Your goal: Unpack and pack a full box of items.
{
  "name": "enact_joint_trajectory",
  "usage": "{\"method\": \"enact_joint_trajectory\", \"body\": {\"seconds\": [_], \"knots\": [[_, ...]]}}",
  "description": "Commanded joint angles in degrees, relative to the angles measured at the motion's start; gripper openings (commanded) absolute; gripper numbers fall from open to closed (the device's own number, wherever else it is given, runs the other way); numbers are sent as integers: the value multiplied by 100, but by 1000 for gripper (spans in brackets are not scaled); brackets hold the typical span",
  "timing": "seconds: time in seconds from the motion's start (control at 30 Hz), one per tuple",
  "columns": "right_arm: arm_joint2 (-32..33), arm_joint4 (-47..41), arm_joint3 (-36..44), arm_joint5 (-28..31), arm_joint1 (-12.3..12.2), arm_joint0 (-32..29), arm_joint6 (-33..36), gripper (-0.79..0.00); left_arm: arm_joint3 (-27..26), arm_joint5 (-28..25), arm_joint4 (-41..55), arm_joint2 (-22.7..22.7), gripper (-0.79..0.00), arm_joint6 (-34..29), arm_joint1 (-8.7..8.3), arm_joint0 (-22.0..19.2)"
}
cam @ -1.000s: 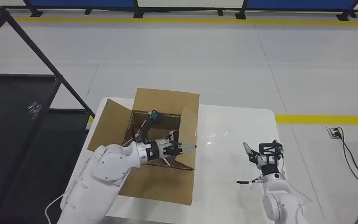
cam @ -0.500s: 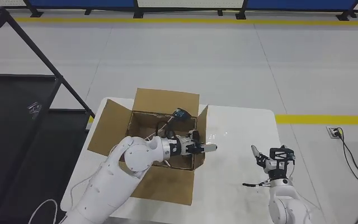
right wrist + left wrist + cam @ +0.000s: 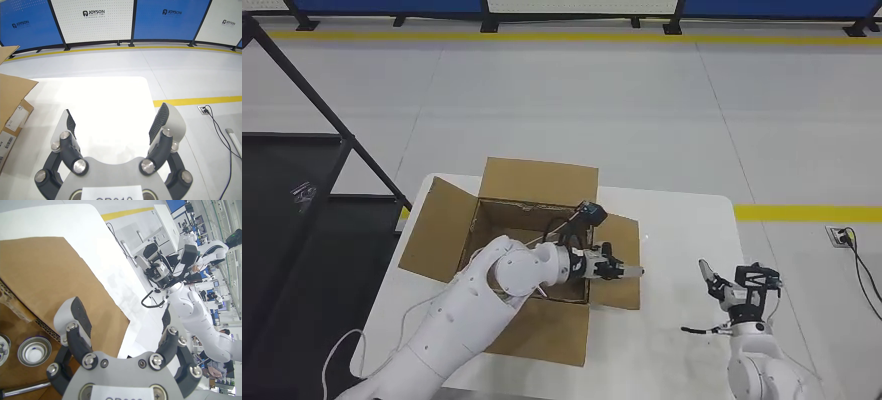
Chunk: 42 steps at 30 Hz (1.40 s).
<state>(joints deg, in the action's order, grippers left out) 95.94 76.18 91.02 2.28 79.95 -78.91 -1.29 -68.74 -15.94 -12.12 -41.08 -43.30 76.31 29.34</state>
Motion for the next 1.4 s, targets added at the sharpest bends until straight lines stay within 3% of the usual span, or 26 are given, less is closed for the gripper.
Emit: {"method": "enact_joint_trajectory", "body": {"seconds": [0.0, 0.27, 0.47, 0.6, 0.77, 0.87, 1.0, 1.17, 1.37], "knots": [[5, -25, -1, 17, -2, 1, 26, 0, 63, -23, -3, 12, 0, -11, 21, -26], [5, -25, -1, 17, -2, 1, 26, 0, -108, -182, -56, -218, 0, -30, -9, 18], [-154, 250, 339, -66, -7, -46, -207, 0, -991, -277, -356, -947, 0, 29, -266, 496], [-395, 775, 847, -197, -11, -108, -359, 0, -2042, -319, -626, -1983, 0, 3, -581, 1336], [-885, 1464, 1474, -7, -20, 11, -46, 0, -3284, -524, -423, -3785, 0, 50, -933, 2809], [-1307, 1799, 1710, 340, -20, 226, 254, 0, -3748, -735, -159, -4848, 0, 194, -1062, 3665], [-1950, 2196, 1818, 550, 16, 666, 815, 0, -3961, -1070, 315, -5961, 0, 496, -1144, 4620], [-2571, 2296, 1632, 728, 90, 1270, 1655, 0, -3878, -1494, 902, -6817, 0, 705, -1181, 5479], [-2571, 2296, 1632, 728, 90, 1270, 1655, 0, -3874, -1526, 918, -6858, 0, 688, -1184, 5526]]}}
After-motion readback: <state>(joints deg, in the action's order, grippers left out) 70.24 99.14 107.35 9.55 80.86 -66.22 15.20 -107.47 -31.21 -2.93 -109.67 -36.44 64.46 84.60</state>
